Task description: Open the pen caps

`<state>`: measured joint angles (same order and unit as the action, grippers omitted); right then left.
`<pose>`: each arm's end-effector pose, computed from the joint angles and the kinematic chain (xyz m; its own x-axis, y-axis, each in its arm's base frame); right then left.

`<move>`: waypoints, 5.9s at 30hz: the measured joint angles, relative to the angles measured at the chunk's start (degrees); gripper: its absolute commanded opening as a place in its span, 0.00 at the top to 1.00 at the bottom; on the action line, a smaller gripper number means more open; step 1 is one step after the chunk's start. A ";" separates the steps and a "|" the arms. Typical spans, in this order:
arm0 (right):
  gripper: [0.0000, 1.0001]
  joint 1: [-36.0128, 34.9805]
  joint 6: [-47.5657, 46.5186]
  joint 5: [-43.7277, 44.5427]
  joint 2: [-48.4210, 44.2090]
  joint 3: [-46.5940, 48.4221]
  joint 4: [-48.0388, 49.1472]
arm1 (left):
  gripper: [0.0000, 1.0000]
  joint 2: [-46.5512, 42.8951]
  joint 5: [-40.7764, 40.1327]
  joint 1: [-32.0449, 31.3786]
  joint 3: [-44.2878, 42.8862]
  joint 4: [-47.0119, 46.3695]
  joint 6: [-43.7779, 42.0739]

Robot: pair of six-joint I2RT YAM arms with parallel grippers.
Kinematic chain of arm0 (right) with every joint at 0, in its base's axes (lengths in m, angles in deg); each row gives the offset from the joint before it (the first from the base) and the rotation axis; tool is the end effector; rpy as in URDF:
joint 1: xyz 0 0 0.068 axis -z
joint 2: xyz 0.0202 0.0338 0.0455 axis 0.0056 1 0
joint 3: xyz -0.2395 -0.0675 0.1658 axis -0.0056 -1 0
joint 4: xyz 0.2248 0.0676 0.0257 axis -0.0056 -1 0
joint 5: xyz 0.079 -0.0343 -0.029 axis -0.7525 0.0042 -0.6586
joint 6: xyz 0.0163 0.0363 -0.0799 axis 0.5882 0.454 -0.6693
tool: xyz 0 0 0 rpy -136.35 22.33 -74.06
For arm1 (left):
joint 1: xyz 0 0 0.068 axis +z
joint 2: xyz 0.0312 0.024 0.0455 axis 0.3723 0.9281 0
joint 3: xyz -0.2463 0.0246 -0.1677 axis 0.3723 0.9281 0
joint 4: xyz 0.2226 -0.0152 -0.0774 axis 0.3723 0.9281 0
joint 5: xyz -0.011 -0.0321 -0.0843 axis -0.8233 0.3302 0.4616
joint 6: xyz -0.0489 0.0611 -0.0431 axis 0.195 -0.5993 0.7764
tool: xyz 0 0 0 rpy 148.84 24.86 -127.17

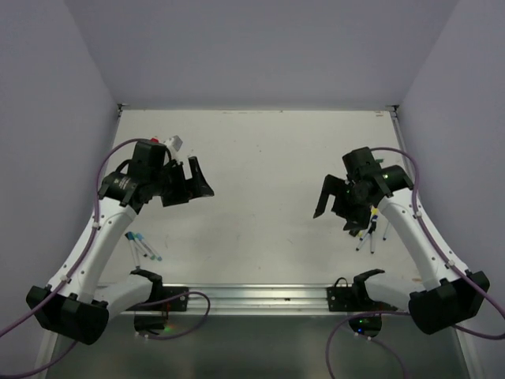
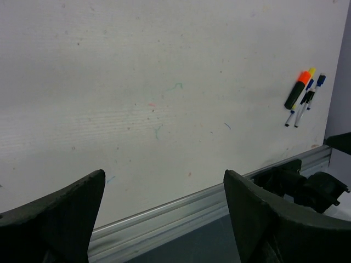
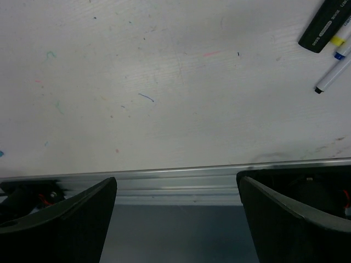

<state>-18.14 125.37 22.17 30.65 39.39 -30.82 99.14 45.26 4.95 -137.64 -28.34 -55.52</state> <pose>0.1567 0.0578 0.2928 -0.9106 0.3592 -0.2042 0.3007 0.9150 0.2689 0.1865 -0.0802 0.3301 -0.8653 -0.2894 -0.4094 -0.0321 0.8469 -0.5308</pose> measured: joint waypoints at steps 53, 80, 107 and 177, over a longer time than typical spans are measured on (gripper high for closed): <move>0.37 23.65 -12.24 11.04 22.53 -14.97 31.67 | 0.12 4.74 3.04 0.00 5.97 -9.97 1.86; 1.00 10.16 -15.19 9.20 26.40 -6.60 30.29 | 0.24 7.32 4.11 0.00 2.10 -10.62 1.99; 1.00 -14.32 -13.51 -22.18 34.67 14.62 30.75 | 0.52 25.90 17.53 -5.42 -1.95 -31.76 12.13; 1.00 -17.77 -8.20 -23.82 34.53 13.05 41.07 | 1.00 32.37 24.87 -3.98 3.85 -41.99 22.69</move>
<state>-35.91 117.18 -1.65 65.18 52.43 10.25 131.51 70.13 0.97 -133.79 -70.32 -32.84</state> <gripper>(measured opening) 0.342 0.215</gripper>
